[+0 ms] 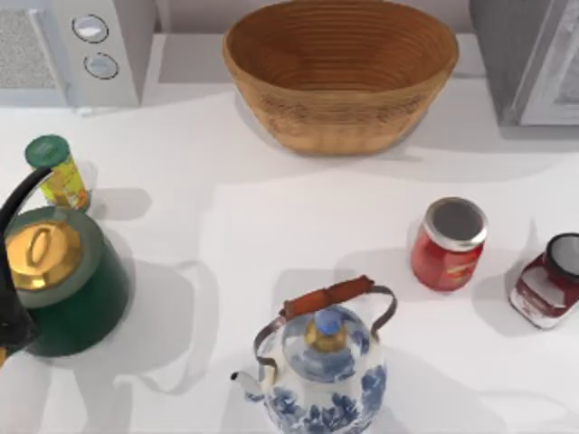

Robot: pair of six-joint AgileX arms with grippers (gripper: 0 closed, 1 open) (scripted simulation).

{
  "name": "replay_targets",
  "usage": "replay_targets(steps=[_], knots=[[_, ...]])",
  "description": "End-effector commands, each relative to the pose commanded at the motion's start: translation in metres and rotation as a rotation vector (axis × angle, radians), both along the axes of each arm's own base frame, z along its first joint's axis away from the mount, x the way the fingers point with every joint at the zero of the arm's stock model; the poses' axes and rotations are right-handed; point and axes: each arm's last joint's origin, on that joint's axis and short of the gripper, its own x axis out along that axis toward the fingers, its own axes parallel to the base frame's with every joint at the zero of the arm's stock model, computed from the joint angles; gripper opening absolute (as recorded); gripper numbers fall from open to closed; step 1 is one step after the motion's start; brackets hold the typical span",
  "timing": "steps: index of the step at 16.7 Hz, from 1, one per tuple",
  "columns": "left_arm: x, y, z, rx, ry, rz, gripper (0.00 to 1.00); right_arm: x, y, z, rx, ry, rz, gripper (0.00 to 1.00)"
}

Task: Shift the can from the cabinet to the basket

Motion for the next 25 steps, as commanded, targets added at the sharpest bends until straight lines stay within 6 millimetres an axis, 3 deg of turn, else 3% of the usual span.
replay_targets(steps=[4,8,13,19,25], knots=[[0.000,0.000,0.000,0.000,0.000,0.000,1.00,0.020,0.005,0.072,0.000,0.011,-0.004,1.00],[0.000,0.000,0.000,0.000,0.000,0.000,1.00,0.054,0.014,0.138,-0.001,0.024,-0.008,1.00],[0.000,0.000,0.000,0.000,0.000,0.000,1.00,0.103,0.028,0.198,-0.002,0.034,-0.010,1.00],[0.000,0.000,0.000,0.000,0.000,0.000,1.00,0.143,0.042,0.230,-0.002,0.040,-0.011,1.00],[0.000,0.000,0.000,0.000,0.000,0.000,1.00,0.147,0.043,0.232,-0.002,0.041,-0.011,1.00]])
